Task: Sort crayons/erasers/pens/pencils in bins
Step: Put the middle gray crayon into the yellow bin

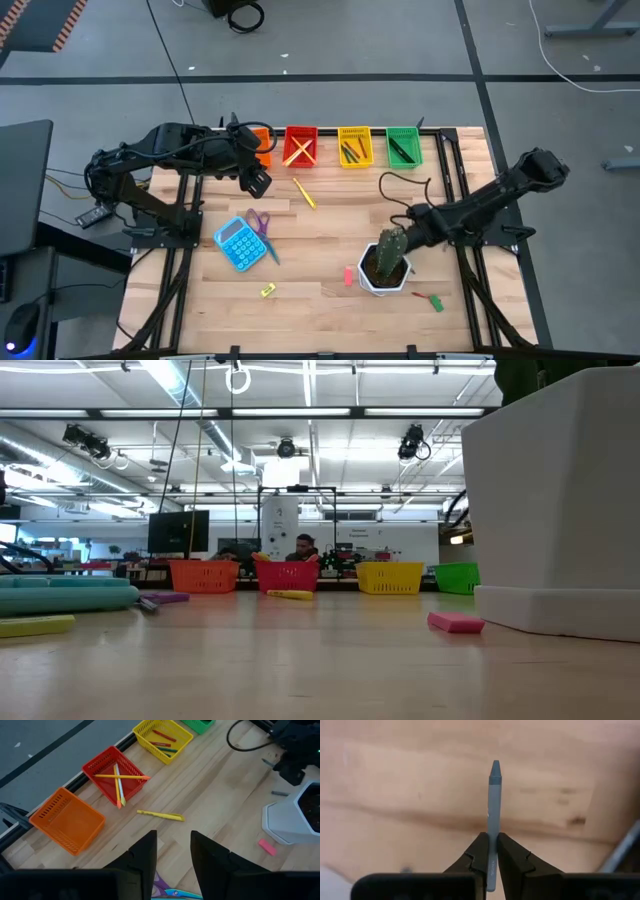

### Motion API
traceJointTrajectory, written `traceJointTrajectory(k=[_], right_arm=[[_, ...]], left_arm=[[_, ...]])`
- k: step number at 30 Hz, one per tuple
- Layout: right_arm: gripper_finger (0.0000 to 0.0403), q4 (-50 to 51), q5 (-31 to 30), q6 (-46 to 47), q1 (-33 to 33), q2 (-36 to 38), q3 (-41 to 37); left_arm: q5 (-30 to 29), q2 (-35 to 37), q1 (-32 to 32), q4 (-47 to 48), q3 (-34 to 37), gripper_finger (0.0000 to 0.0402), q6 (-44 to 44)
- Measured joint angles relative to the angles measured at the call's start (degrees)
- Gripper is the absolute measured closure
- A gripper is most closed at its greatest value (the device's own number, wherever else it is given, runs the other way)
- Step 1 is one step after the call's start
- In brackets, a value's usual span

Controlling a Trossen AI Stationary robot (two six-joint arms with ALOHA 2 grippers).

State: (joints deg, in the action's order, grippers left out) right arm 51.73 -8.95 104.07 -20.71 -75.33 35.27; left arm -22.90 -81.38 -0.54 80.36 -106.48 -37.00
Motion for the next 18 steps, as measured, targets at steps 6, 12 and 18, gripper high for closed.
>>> traceJointTrajectory(k=[6,12,18], right_arm=[[0.0366,-0.99,-0.49,-6.71,10.08,3.26,0.06],[0.0366,-6.64,-2.3,-16.83,20.78,8.86,0.07],[0.0366,-21.48,-1.72,-30.03,31.09,9.55,0.36]], left_arm=[[0.0,0.0,0.0,0.0,0.0,0.0282,-1.41],[0.0,0.0,0.02,0.0,0.0,0.0281,-1.36],[-0.24,0.0,-0.37,0.0,0.0,0.0282,-0.06]])
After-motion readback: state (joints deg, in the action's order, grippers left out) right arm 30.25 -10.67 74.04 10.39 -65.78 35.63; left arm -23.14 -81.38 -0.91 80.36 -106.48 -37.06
